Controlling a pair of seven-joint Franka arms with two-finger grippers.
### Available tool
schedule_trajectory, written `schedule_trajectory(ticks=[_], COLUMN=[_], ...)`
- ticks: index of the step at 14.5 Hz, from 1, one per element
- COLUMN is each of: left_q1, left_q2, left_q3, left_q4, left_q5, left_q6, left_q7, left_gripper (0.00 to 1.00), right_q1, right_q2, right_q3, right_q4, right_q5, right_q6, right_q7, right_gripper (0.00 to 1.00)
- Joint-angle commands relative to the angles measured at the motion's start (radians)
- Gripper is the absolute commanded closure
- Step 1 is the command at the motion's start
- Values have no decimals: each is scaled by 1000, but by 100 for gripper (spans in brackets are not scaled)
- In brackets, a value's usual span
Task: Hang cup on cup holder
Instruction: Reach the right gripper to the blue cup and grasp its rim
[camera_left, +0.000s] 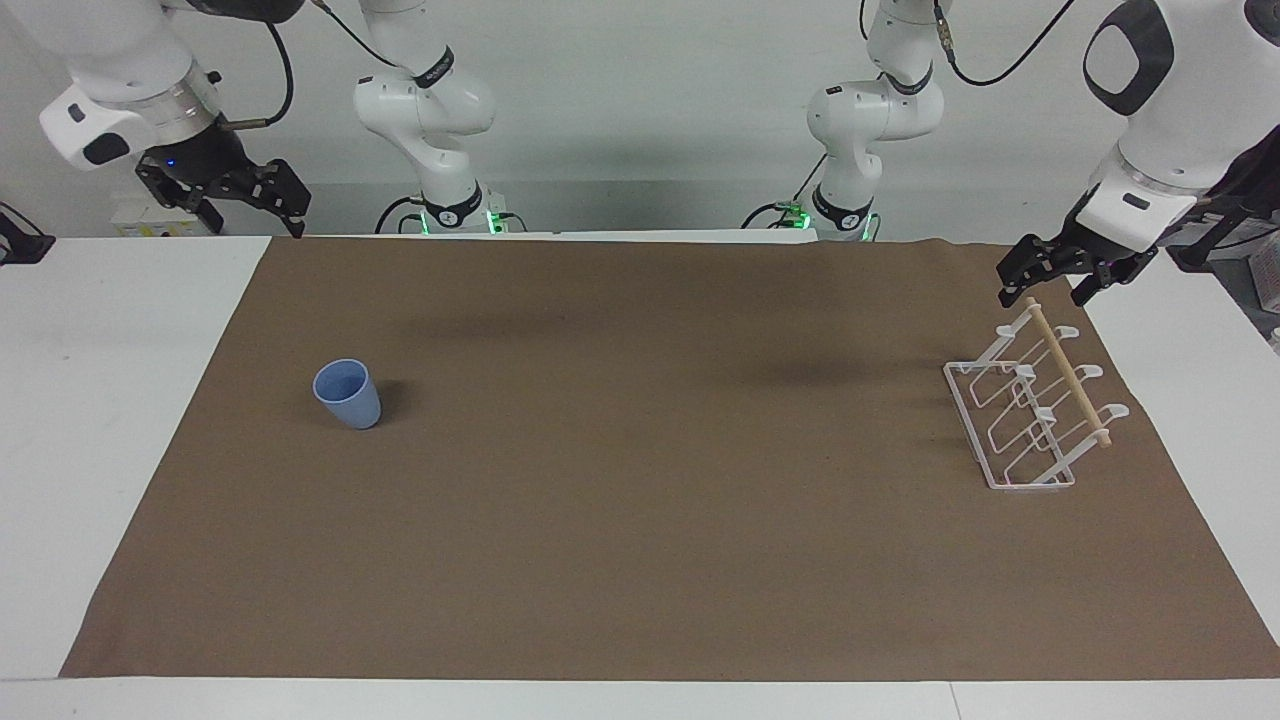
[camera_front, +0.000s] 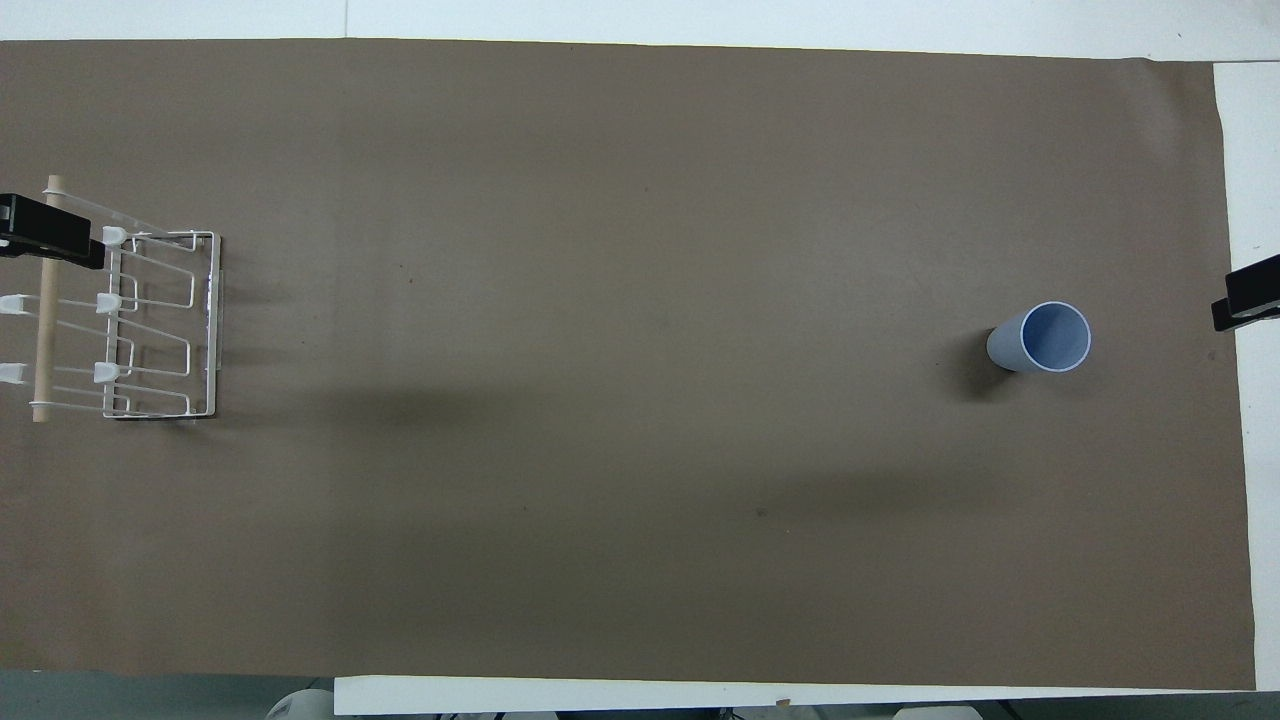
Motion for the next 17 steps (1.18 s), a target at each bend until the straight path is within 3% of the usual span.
schedule_trajectory(ticks=[1, 5, 8, 14, 17], left_q1=[-9, -9, -9, -9, -9], left_q2=[-18, -18, -18, -20, -20], left_q3=[4, 4, 4, 4, 4], left_q4=[-11, -12, -12, -15, -17], left_q5=[15, 15, 15, 17, 15], left_q6=[-7, -7, -14, -8, -19], left_q7=[-4, -4, -5, 2, -5], left_gripper=[0, 0, 0, 0, 0], right_q1=[-11, -11, -31, -69, -81], right_q2=[-1, -18, -81, -30, 8], right_q3=[-3, -4, -4, -3, -3], right_q4=[-4, -65, -277, -536, -595], right_q5=[18, 12, 9, 23, 27], right_q6=[9, 69, 304, 601, 705], right_q7=[-22, -14, -94, -172, -215], right_gripper=[1, 1, 1, 1, 6])
